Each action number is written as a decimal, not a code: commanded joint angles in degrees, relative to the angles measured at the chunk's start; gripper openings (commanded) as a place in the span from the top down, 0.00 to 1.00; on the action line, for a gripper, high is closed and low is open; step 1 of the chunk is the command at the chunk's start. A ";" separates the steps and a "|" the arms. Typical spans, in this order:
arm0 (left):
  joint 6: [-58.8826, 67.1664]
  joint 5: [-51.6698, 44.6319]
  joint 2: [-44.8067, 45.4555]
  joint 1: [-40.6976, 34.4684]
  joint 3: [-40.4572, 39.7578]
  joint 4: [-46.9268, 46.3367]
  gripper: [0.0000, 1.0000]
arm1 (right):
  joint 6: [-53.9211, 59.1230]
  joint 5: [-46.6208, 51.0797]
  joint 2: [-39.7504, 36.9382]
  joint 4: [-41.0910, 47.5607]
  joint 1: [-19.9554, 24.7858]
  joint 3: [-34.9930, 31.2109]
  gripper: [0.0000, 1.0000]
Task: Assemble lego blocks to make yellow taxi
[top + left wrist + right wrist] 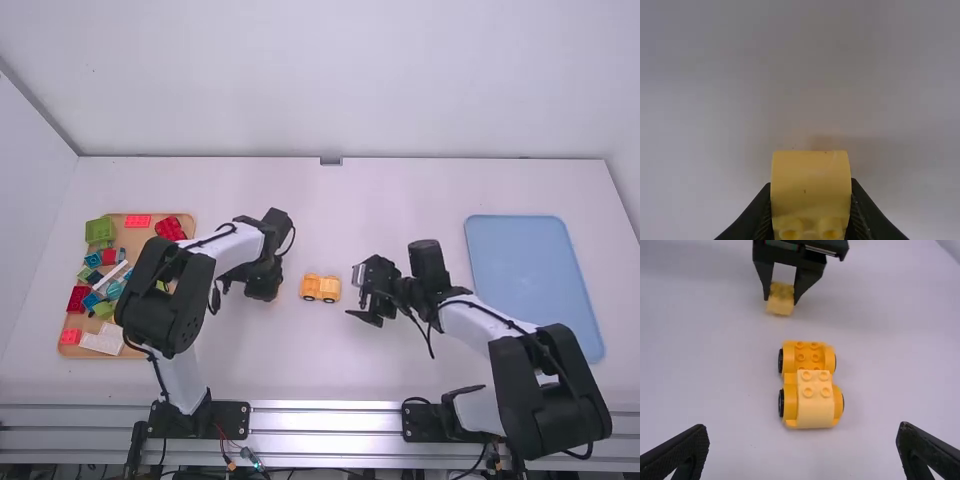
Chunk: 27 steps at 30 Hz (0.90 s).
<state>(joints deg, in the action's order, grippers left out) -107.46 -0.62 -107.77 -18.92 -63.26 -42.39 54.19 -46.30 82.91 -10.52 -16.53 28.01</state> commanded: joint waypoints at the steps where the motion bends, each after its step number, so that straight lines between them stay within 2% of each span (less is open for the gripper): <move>1: -9.75 -1.75 -0.04 0.26 -0.85 -0.46 0.76 | -0.42 -0.70 -0.90 -0.20 -0.48 -0.28 0.02; 2: -10.93 -1.99 -0.04 0.22 -0.83 -0.44 0.71 | -0.42 -0.76 -0.90 -0.20 -0.50 -0.28 0.01; 4: -11.63 -1.33 -0.04 0.22 -0.83 -0.20 0.46 | -0.42 -0.76 -0.90 -0.20 -0.22 -0.28 0.01; 6: -10.75 -0.61 -0.04 0.22 -0.83 0.46 0.28 | -0.44 -0.79 -0.90 -0.15 0.07 -0.31 0.01; 7: -9.31 -0.22 -0.04 0.22 -0.83 1.07 0.01 | -0.42 -0.74 -0.90 -0.07 0.11 -0.31 0.01; 14: -1.97 -0.02 0.00 0.59 -1.51 1.92 0.01 | -0.39 -0.76 -0.90 0.02 0.04 -0.28 0.01; 17: -1.97 0.02 0.33 1.11 -3.98 -3.76 0.01 | -0.42 -0.76 -0.90 0.07 -0.28 -0.31 0.01; 20: 4.35 0.94 0.87 1.64 -9.27 -12.94 0.01 | -0.39 -0.76 -0.90 0.02 -0.37 -0.31 0.01; 23: 20.72 3.89 0.87 2.08 -15.76 -17.40 0.01 | -0.42 -0.74 -0.90 -0.22 -0.24 -0.31 0.02; 24: 32.57 5.66 0.87 2.08 -18.86 -18.38 0.01 | -0.39 -0.79 -0.90 -0.28 -0.24 -0.31 0.01; 26: 43.98 6.60 0.87 1.84 -21.20 -18.64 0.01 | -0.42 -0.76 -0.90 -0.50 -0.24 -0.31 0.01; 27: 54.69 7.23 0.87 1.66 -23.39 -18.60 0.01 | -0.42 -0.74 -0.90 -0.70 -0.24 -0.31 0.01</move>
<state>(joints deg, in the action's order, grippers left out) -77.10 3.46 -107.77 -17.15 -84.14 -60.42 54.13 -46.33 82.91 -11.07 -16.71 27.99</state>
